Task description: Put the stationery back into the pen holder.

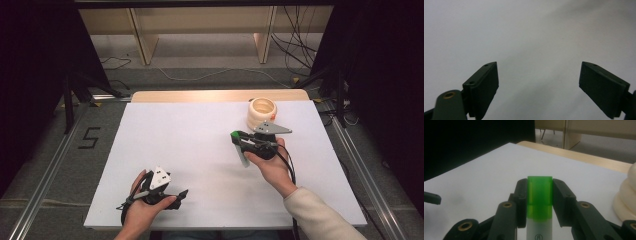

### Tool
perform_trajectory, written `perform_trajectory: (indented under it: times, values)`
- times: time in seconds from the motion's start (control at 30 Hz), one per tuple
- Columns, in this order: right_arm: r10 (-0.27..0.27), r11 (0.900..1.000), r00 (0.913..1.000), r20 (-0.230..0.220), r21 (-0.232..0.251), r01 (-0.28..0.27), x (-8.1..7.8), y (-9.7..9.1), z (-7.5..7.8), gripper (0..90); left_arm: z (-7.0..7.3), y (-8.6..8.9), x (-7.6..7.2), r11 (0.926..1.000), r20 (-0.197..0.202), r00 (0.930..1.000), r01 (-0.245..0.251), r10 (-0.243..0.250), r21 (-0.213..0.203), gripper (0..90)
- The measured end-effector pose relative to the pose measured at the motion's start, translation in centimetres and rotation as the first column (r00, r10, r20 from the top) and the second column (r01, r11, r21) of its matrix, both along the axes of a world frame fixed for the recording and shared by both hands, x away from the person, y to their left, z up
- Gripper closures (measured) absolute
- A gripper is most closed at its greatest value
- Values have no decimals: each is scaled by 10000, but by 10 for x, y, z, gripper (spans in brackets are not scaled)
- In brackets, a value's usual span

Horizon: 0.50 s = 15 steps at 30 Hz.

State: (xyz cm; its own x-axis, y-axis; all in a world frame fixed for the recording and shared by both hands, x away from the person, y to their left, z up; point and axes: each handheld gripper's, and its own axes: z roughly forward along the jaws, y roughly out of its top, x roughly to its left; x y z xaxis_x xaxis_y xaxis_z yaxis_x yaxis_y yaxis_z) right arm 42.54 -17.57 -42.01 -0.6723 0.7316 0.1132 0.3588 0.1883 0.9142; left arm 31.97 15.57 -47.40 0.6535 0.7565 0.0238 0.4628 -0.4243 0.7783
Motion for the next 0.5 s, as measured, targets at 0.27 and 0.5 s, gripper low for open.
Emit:
perform_trajectory:
  times: [0.27,0.5]
  values:
    - [-521,9983,9982,281,290,513,8,-16,7,674,0,0,0,10000,-4,10000,-17,17,-25,158]
    - [-875,9953,9955,373,459,857,14,-26,13,674,-1,0,0,10000,-5,10000,-23,23,-23,158]
